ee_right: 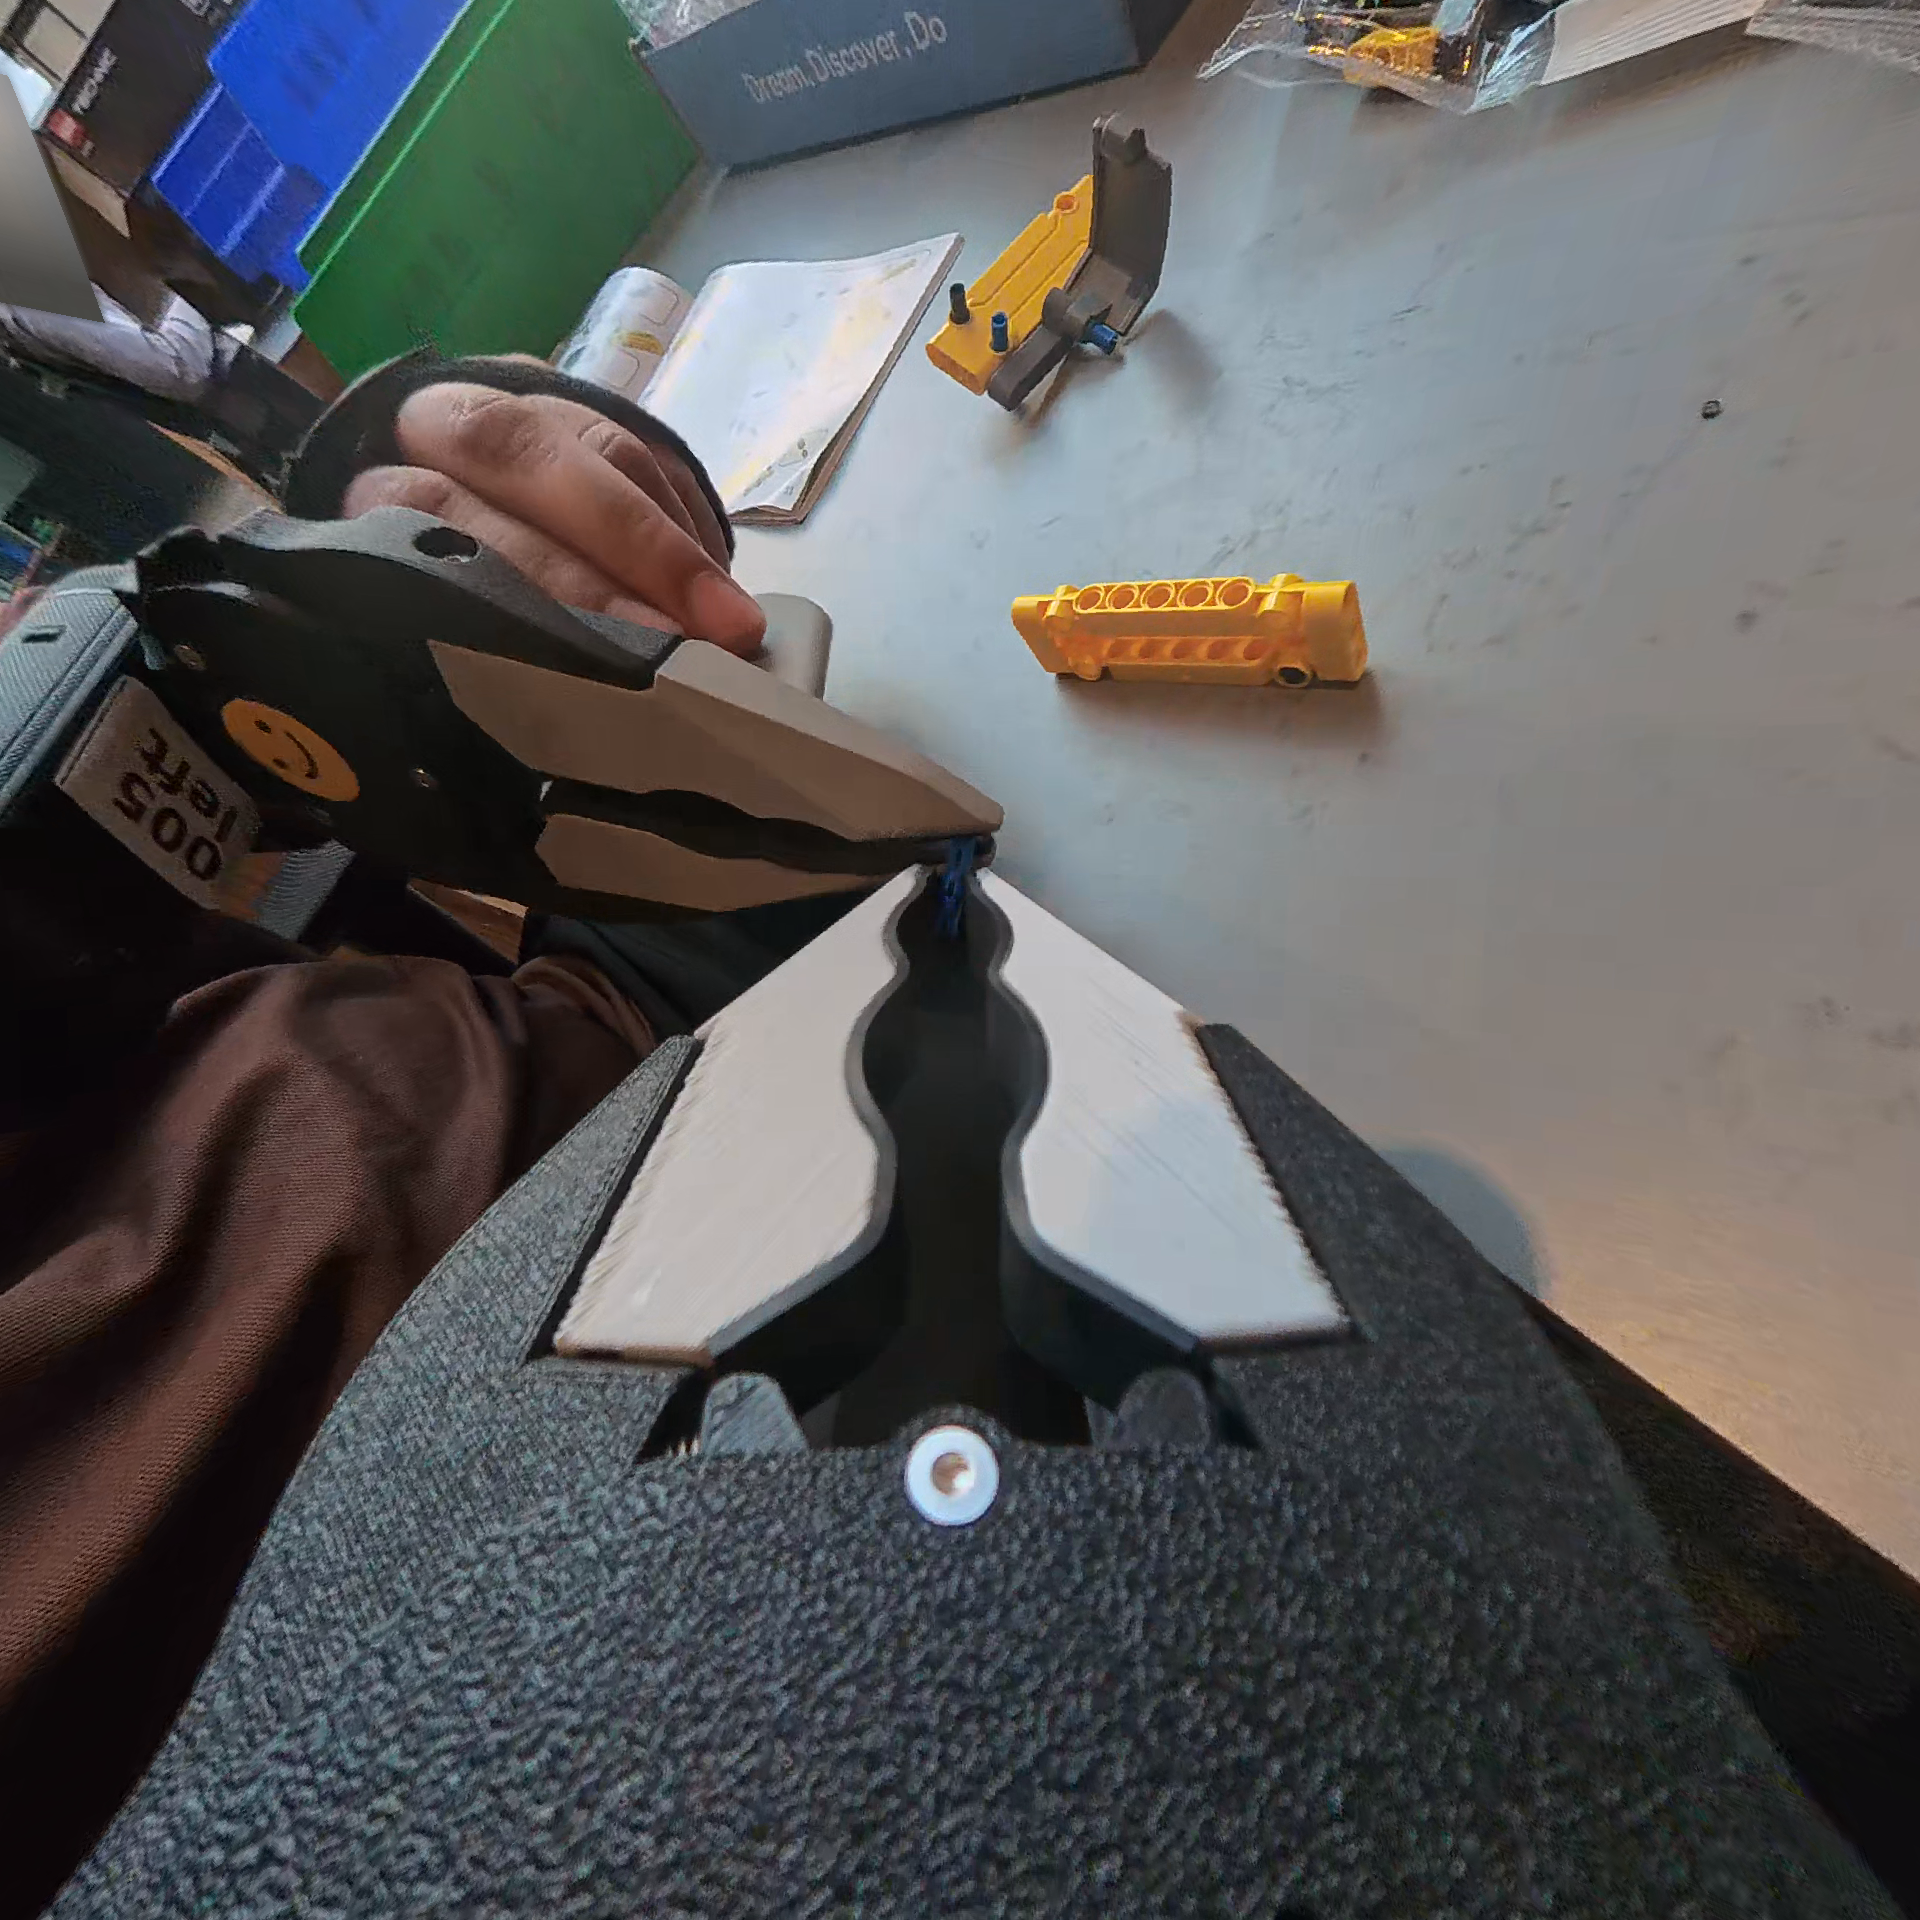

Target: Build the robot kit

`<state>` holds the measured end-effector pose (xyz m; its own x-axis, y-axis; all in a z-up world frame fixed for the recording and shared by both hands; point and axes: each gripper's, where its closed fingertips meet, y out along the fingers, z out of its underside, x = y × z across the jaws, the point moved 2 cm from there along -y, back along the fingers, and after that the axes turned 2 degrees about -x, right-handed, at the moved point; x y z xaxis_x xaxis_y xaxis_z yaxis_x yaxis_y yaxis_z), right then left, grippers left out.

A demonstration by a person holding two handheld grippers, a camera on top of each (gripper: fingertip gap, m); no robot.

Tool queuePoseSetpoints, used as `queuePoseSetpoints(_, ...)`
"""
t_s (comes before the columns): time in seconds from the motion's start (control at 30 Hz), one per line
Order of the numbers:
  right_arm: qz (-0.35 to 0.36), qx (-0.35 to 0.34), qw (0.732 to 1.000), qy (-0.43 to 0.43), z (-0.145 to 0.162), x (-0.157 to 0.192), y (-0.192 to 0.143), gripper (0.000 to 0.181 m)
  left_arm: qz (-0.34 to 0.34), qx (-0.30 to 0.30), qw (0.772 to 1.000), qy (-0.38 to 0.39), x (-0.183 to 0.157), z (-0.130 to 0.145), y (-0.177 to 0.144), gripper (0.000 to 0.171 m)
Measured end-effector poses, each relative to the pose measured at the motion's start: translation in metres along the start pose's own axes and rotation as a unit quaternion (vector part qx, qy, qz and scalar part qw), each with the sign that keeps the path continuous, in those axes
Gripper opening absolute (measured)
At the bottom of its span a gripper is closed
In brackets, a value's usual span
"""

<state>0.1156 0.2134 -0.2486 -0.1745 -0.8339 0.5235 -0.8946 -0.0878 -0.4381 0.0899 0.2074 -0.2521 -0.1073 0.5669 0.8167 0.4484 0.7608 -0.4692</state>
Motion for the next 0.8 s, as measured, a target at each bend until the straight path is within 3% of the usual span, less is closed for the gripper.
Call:
queuePoseSetpoints(0.3, 0.015, -0.040, 0.999, -0.020, -0.010, -0.001, -0.007, 0.006, -0.061, 0.005, 0.997, -0.041, 0.009, -0.002, 0.001, 0.002)
queuePoseSetpoints(0.8, 0.047, -0.038, 0.996, -0.061, -0.010, -0.001, -0.004, 0.006, -0.073, -0.003, 0.996, -0.044, 0.009, -0.003, -0.001, 0.002)
